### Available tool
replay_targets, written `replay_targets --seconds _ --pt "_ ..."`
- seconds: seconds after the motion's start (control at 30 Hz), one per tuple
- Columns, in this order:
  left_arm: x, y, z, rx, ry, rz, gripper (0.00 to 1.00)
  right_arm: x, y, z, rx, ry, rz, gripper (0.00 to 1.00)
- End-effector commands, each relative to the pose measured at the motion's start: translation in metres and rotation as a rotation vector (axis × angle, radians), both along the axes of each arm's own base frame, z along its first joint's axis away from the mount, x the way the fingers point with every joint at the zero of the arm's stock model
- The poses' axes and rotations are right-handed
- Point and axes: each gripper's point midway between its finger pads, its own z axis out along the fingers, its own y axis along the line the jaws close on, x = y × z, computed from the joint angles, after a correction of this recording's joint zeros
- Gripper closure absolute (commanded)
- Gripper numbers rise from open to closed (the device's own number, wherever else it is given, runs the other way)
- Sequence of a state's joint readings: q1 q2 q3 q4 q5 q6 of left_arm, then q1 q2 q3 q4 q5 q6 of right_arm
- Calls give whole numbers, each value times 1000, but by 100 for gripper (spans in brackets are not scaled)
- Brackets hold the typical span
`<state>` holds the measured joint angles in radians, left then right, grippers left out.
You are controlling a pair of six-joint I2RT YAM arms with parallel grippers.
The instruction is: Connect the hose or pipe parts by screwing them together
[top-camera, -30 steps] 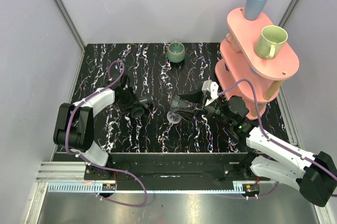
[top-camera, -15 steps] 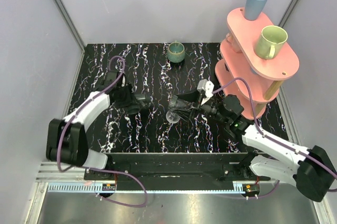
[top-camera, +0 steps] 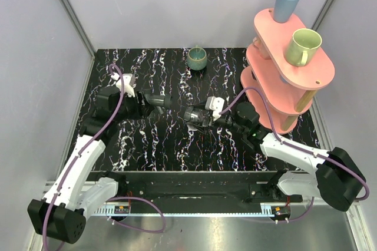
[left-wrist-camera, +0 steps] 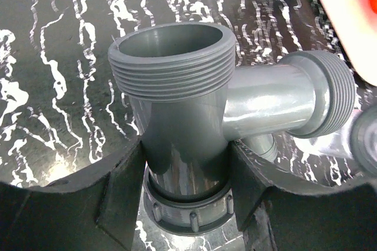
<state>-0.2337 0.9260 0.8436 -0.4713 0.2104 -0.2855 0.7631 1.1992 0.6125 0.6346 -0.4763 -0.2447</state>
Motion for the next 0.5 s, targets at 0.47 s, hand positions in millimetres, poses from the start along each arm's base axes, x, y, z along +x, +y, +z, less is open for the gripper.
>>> replay_targets --seconds 0.47 --pt "-38 -48 67 -192 2 -285 100 6 21 70 -71 -570 87 68"
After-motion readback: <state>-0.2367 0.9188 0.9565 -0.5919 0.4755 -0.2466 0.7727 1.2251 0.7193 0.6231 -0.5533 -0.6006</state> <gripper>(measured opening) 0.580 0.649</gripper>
